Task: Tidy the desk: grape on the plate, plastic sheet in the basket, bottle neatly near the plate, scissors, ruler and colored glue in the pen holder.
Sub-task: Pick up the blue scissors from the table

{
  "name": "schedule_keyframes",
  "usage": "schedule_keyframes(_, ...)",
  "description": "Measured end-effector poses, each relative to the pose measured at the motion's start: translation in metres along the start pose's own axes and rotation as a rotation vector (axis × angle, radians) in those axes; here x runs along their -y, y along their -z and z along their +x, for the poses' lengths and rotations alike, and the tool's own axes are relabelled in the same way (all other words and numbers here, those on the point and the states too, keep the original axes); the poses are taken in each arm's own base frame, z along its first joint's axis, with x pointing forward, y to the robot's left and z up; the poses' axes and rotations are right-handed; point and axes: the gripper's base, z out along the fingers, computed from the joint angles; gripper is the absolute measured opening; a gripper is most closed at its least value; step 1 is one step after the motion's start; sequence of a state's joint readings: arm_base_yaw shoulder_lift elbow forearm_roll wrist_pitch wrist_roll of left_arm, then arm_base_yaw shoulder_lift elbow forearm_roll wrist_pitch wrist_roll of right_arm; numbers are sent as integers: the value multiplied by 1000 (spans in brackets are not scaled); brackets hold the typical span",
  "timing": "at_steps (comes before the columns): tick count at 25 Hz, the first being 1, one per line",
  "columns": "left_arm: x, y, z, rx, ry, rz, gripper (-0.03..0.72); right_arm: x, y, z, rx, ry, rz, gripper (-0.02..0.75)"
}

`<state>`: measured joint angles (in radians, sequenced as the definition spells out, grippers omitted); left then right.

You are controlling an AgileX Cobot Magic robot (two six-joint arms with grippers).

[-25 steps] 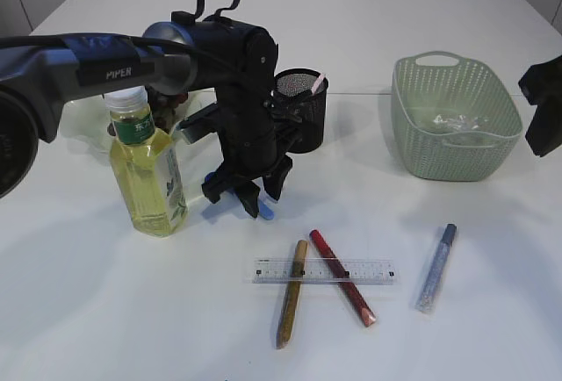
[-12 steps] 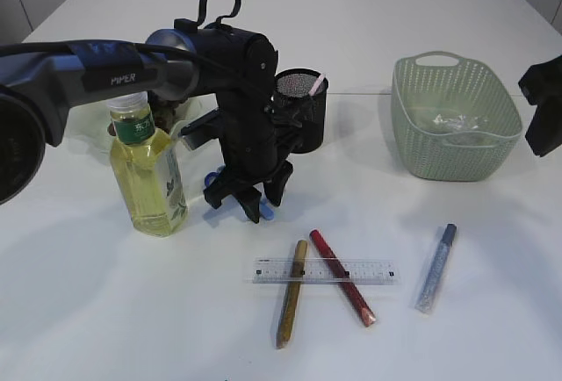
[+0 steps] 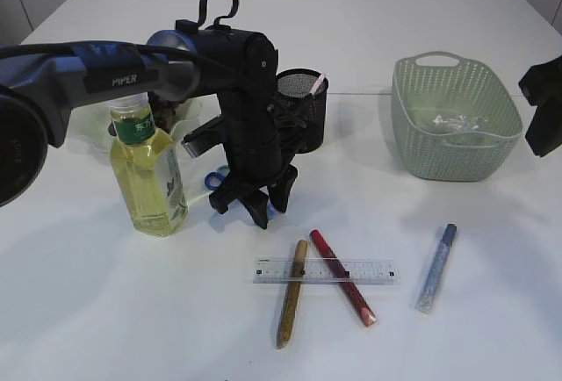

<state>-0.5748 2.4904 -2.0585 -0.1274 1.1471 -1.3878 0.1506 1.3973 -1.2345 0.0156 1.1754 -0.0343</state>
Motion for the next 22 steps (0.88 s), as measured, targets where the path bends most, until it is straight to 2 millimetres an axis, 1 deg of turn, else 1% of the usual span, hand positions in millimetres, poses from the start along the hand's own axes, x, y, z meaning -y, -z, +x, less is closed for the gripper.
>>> schedule_keyframes(7,-1,1,-5,-3,12,-7,278,0,0,0,0,4,0,364)
schedule_keyframes(13,0,2,-10,50,-11,-11,277,0,0,0,0,5,0,364)
schedule_keyframes(22,-1,2,-12,62,-12,-14,277,0,0,0,0,8,0,364)
